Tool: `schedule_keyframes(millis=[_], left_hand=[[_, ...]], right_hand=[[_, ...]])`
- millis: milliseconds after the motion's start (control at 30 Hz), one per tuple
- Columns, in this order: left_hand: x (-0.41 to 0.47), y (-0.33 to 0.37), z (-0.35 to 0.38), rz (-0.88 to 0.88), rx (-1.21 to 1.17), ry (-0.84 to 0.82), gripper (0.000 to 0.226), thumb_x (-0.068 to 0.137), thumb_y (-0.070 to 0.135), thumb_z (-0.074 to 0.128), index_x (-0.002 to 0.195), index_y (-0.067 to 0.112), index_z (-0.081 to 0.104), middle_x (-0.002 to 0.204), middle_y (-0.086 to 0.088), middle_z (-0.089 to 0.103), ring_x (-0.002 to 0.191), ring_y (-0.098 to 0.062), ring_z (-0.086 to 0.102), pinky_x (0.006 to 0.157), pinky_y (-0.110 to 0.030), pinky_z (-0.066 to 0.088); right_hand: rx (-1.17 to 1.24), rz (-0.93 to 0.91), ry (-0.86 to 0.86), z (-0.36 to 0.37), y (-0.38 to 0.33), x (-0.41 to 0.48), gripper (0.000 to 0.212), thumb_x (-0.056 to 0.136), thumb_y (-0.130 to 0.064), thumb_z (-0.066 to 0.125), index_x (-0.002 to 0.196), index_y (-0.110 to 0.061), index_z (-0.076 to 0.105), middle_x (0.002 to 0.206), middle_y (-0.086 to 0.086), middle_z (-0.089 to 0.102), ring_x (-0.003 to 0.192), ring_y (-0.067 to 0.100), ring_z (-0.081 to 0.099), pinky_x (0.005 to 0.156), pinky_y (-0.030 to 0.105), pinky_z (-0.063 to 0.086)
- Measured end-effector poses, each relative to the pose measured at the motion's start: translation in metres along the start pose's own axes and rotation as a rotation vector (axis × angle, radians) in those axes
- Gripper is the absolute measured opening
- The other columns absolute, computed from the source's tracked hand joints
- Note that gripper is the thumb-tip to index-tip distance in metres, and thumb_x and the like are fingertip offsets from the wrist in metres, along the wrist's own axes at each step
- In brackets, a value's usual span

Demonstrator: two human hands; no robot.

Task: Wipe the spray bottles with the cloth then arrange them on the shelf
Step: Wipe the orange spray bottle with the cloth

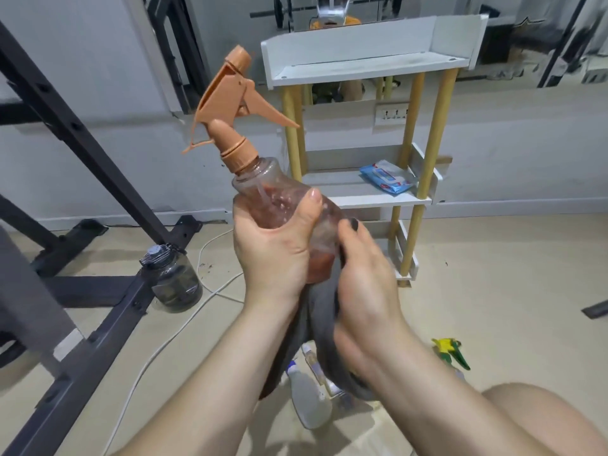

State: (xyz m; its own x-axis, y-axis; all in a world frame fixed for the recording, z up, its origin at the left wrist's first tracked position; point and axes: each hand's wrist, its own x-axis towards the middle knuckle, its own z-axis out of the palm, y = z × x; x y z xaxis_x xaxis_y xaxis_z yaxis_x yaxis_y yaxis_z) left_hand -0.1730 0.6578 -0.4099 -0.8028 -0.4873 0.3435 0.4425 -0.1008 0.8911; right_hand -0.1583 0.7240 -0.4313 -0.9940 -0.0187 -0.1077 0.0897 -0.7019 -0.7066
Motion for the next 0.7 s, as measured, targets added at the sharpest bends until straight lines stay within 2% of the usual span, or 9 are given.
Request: schedule_keyframes(millis=[67, 167, 233, 300, 367, 433, 500, 600, 700], left_hand=[[-0.001, -0.004, 0.002, -0.064, -0.048, 0.033, 0.046, 0.065, 0.028, 0.084, 0.101, 0.011, 0.060, 0.087, -0.005, 0.068, 0.077, -0.021, 0.066, 0.080, -0.041, 0.055], [-0.014, -0.005, 0.007, -0.165, -0.192, -0.039, 0.044, 0.066, 0.022, 0.082, 0.101, 0.009, 0.059, 0.084, -0.011, 0.065, 0.074, -0.026, 0.063, 0.075, -0.041, 0.054], [-0.020, -0.004, 0.008, -0.187, -0.238, -0.052, 0.046, 0.063, 0.026, 0.082, 0.100, 0.012, 0.059, 0.084, -0.012, 0.064, 0.076, -0.028, 0.062, 0.077, -0.044, 0.054], [-0.016, -0.003, 0.011, -0.160, -0.239, 0.028, 0.046, 0.065, 0.026, 0.081, 0.102, 0.010, 0.059, 0.085, -0.008, 0.066, 0.076, -0.024, 0.064, 0.079, -0.043, 0.056], [-0.007, -0.005, 0.009, -0.061, -0.126, 0.114, 0.050, 0.067, 0.031, 0.082, 0.104, 0.009, 0.059, 0.089, -0.003, 0.068, 0.078, -0.016, 0.066, 0.083, -0.036, 0.056], [-0.001, -0.010, 0.007, 0.025, 0.042, 0.146, 0.041, 0.073, 0.027, 0.084, 0.100, 0.017, 0.056, 0.087, 0.005, 0.067, 0.076, -0.004, 0.065, 0.078, -0.019, 0.052], [-0.001, -0.011, 0.007, 0.049, 0.161, 0.155, 0.036, 0.078, 0.024, 0.082, 0.100, 0.018, 0.054, 0.087, 0.008, 0.066, 0.074, 0.001, 0.064, 0.073, -0.012, 0.047], [0.003, -0.009, 0.003, 0.019, 0.326, 0.125, 0.041, 0.076, 0.036, 0.082, 0.100, 0.015, 0.056, 0.088, 0.007, 0.066, 0.079, -0.007, 0.065, 0.074, -0.019, 0.048], [0.014, -0.007, -0.007, -0.196, 0.282, 0.002, 0.040, 0.072, 0.042, 0.081, 0.094, 0.015, 0.063, 0.084, 0.003, 0.071, 0.076, -0.014, 0.068, 0.075, -0.030, 0.053]], right_hand=[[-0.089, -0.061, 0.082, -0.002, -0.002, 0.004, 0.038, 0.102, -0.026, 0.049, 0.136, -0.009, 0.053, 0.117, 0.010, 0.071, 0.106, 0.020, 0.069, 0.102, 0.044, 0.050], [0.058, 0.049, 0.109, -0.010, -0.027, 0.012, 0.041, 0.098, -0.042, 0.050, 0.101, -0.008, 0.073, 0.093, 0.011, 0.076, 0.084, 0.023, 0.074, 0.082, 0.037, 0.059], [0.121, 0.108, 0.085, -0.014, -0.034, 0.012, 0.049, 0.097, -0.047, 0.047, 0.102, -0.006, 0.073, 0.097, 0.015, 0.076, 0.088, 0.028, 0.074, 0.081, 0.038, 0.060], [0.096, 0.068, 0.062, -0.010, -0.024, 0.005, 0.044, 0.100, -0.043, 0.045, 0.096, -0.009, 0.073, 0.095, 0.013, 0.076, 0.085, 0.026, 0.074, 0.082, 0.039, 0.060], [-0.051, -0.005, 0.066, -0.003, -0.005, -0.004, 0.038, 0.103, -0.039, 0.044, 0.107, -0.011, 0.069, 0.104, 0.009, 0.075, 0.098, 0.023, 0.072, 0.096, 0.043, 0.054], [-0.284, -0.130, 0.076, 0.000, 0.010, -0.008, 0.034, 0.101, -0.036, 0.046, 0.126, -0.017, 0.058, 0.117, 0.001, 0.071, 0.110, 0.015, 0.067, 0.103, 0.042, 0.049], [-0.540, -0.286, 0.080, -0.004, 0.017, -0.008, 0.050, 0.096, -0.040, 0.042, 0.143, -0.023, 0.045, 0.137, -0.002, 0.060, 0.127, 0.010, 0.054, 0.111, 0.036, 0.040], [-0.820, -0.452, 0.040, -0.011, 0.016, -0.005, 0.056, 0.104, -0.034, 0.038, 0.155, -0.018, 0.022, 0.160, -0.004, 0.028, 0.142, -0.004, 0.021, 0.116, 0.010, 0.016], [-1.081, -0.575, -0.158, -0.016, 0.006, 0.006, 0.064, 0.100, -0.045, 0.039, 0.153, -0.011, 0.026, 0.156, 0.002, 0.033, 0.143, 0.006, 0.027, 0.117, 0.017, 0.019]])
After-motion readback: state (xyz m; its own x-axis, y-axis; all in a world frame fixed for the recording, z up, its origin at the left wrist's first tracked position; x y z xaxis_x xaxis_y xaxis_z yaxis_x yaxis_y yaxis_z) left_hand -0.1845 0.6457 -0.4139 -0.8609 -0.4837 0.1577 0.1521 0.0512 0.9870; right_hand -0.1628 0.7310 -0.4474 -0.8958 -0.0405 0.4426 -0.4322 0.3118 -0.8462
